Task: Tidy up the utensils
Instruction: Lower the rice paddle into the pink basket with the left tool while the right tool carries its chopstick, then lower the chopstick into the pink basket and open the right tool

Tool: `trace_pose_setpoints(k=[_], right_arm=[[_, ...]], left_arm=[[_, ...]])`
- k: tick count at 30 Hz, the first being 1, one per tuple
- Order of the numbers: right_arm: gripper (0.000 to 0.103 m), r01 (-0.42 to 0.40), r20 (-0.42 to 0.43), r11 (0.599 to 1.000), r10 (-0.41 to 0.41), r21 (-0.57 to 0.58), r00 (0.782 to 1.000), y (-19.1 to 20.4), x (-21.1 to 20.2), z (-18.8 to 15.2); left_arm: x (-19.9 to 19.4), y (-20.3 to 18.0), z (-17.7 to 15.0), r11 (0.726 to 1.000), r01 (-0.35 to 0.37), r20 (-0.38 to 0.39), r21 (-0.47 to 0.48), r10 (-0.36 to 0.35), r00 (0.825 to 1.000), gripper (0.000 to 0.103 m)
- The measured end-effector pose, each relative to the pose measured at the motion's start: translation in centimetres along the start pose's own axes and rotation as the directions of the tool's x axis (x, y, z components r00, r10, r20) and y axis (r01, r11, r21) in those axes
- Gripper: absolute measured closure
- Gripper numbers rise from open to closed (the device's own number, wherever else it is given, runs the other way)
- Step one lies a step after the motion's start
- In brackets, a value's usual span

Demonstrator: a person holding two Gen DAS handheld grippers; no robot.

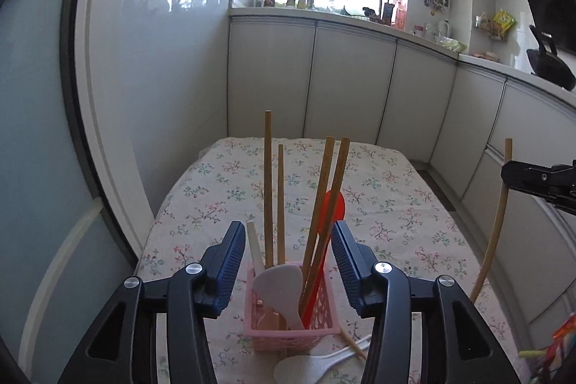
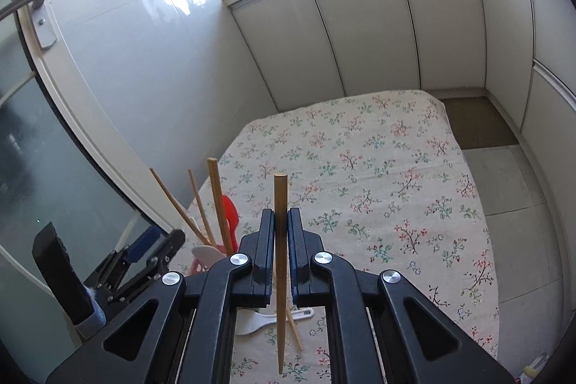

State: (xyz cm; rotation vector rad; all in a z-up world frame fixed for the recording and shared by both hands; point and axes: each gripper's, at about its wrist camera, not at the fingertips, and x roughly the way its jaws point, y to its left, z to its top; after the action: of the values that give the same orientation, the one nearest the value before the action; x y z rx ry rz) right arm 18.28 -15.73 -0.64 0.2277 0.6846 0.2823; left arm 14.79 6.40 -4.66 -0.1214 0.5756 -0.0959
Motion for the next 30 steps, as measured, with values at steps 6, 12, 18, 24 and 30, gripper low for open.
trace_pose_setpoints(k=[6,12,18,24,30], right_arm=[[0.096,-0.040,0.138,0.998,0.045,-0.039,0.989,3.0,-2.9,1.9],[0.096,-0.091,0.246,0.993,0.106,-0.071,0.963,6.2,-2.7,3.0],[0.096,-0.094,0.274,0.989,0.122,-0.113,0.954,9.4,1.6,1.7],[0.096,-0.015,0.292,0.987,0.061,-0.158,0.954,11.2,5.9,-0.6],[0.096,-0.016,0.237,0.984,0.058,-0.177,0.970,11.9,8.9,-2.2]], left_arm=[[-1.5,2.5,0.6,0.997,-0.010,-0.063,-0.077,0.005,0.998,0.030],[-1.5,4.7,0.4,0.992,-0.091,-0.139,-0.092,0.077,0.987,0.025],[-1.1,6.7,0.2,0.983,-0.108,-0.187,-0.147,0.079,0.979,0.024],[-0.7,7.5,0.3,0.981,-0.101,-0.210,-0.162,0.066,0.975,0.024],[-0.5,7.5,0.3,0.982,-0.091,-0.221,-0.168,0.053,0.974,0.024]])
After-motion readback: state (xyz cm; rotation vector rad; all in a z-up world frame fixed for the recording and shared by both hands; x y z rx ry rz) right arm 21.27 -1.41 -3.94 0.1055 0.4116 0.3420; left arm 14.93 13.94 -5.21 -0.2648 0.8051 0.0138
